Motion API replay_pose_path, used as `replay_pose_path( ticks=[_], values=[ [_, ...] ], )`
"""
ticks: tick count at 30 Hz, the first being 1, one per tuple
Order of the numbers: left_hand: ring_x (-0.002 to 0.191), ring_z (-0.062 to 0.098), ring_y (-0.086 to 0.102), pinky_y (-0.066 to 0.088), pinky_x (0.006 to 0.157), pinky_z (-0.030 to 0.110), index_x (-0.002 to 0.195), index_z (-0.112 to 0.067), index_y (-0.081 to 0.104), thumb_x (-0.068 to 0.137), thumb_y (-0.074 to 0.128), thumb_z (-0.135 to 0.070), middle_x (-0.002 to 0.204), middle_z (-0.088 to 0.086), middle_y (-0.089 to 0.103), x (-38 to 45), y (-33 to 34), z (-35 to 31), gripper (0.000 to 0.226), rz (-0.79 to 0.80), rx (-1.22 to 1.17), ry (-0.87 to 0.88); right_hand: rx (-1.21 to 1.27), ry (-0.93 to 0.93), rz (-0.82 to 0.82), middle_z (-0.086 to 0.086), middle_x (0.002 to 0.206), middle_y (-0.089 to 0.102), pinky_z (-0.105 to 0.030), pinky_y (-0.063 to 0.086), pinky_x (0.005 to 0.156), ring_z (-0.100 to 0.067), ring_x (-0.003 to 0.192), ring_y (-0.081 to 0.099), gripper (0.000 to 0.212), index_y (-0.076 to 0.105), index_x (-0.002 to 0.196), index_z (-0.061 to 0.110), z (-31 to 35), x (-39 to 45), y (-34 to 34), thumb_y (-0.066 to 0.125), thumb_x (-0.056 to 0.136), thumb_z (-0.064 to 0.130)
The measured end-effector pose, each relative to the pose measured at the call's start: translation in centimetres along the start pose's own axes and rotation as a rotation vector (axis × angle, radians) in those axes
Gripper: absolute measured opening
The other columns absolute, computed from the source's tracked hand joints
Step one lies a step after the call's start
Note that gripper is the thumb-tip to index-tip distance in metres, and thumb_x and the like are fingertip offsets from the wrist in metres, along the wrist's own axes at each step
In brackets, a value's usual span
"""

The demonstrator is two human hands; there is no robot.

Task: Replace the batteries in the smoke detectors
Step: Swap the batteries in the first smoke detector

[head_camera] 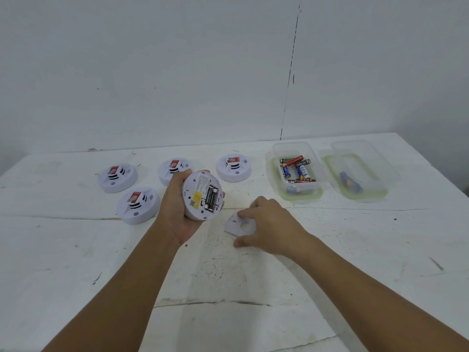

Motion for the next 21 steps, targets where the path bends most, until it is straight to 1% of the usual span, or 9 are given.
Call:
replay_pose_path(
  ticks=[3,5,8,10,11,14,17,19,21],
  values=[
    [0.101,0.038,0.063,0.051,0.095,0.048,0.115,-0.014,0.066,0.101,0.048,-0.046,0.101,0.015,0.072,-0.1,-0.2,0.1,0.039,-0.008,-0.016,-0.002,0.002,-0.016,-0.008,0.003,0.130,0.052,-0.040,0.046,0.102,-0.020,0.122,0.049,0.060,0.063,0.140,0.040,-0.1,0.1,-0.2,0.079,0.084,0.054],
    [0.101,0.039,0.063,0.052,0.094,0.048,0.115,-0.014,0.066,0.101,0.049,-0.046,0.101,0.015,0.073,-0.2,-0.2,0.1,0.039,-0.014,-0.018,-0.002,0.021,-0.027,-0.012,-0.001,0.129,0.052,-0.039,0.048,0.100,-0.022,0.122,0.051,0.055,0.063,0.139,0.043,-0.2,0.2,-0.3,0.078,0.086,0.049],
    [0.101,0.038,0.063,0.052,0.095,0.048,0.114,-0.014,0.067,0.101,0.049,-0.046,0.100,0.015,0.073,-0.6,-0.2,-0.2,0.038,-0.018,-0.009,0.004,0.006,-0.047,-0.039,-0.004,0.129,0.054,-0.039,0.052,0.094,-0.023,0.120,0.055,0.065,0.058,0.144,0.045,-0.6,0.2,-0.3,0.078,0.083,0.049],
    [0.101,0.038,0.064,0.051,0.095,0.048,0.116,-0.015,0.067,0.101,0.050,-0.047,0.101,0.015,0.073,-0.7,-0.4,-0.3,0.039,-0.029,-0.006,0.000,0.073,-0.067,-0.119,0.001,0.125,0.053,-0.039,0.050,0.098,-0.020,0.120,0.054,0.068,0.056,0.146,0.044,-0.7,-0.1,-0.8,0.080,0.082,0.047],
    [0.102,0.038,0.064,0.051,0.095,0.048,0.117,-0.015,0.067,0.101,0.051,-0.047,0.103,0.015,0.073,-0.8,-0.5,-0.4,0.040,-0.037,-0.004,-0.006,0.123,-0.087,-0.173,0.004,0.122,0.052,-0.036,0.047,0.100,-0.017,0.119,0.052,0.067,0.056,0.145,0.044,-0.6,-0.3,-1.1,0.081,0.082,0.046],
    [0.101,0.036,0.063,0.054,0.090,0.048,0.116,-0.016,0.068,0.099,0.053,-0.048,0.106,0.014,0.072,-0.9,-0.4,-0.3,0.040,-0.044,0.017,-0.040,0.260,-0.217,-0.344,0.009,0.117,0.051,-0.029,0.043,0.101,-0.011,0.114,0.049,0.062,0.064,0.139,0.038,0.2,-0.6,-2.3,0.085,0.081,0.038],
    [0.100,0.034,0.064,0.052,0.089,0.048,0.113,-0.014,0.070,0.099,0.050,-0.051,0.105,0.015,0.075,-1.5,0.5,-0.1,0.044,-0.012,0.020,-0.092,0.362,-0.391,-0.444,0.008,0.119,0.055,-0.022,0.042,0.101,-0.011,0.114,0.052,0.055,0.070,0.134,0.032,1.5,-0.7,-3.2,0.088,0.081,0.032],
    [0.105,0.036,0.065,0.051,0.090,0.048,0.119,-0.011,0.073,0.100,0.048,-0.054,0.115,0.018,0.074,-1.9,1.1,0.0,0.053,0.030,0.022,-0.137,0.384,-0.484,-0.476,0.007,0.122,0.057,-0.022,0.043,0.101,-0.012,0.116,0.054,0.051,0.072,0.131,0.031,2.3,-0.7,-3.4,0.086,0.082,0.034],
    [0.107,0.037,0.067,0.052,0.090,0.048,0.120,-0.007,0.077,0.099,0.048,-0.057,0.122,0.020,0.072,-2.3,1.6,0.0,0.061,0.088,0.009,-0.182,0.380,-0.536,-0.503,0.008,0.125,0.057,-0.024,0.044,0.103,-0.011,0.119,0.054,0.047,0.072,0.129,0.032,3.1,-0.7,-3.3,0.080,0.084,0.042]
  ],
)
Point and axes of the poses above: each hand's wrist, its own x-axis towards the middle knuckle, its own y-axis out of the palm, z = x × y, the point moved 3 cm from there along x, towards the middle knuckle
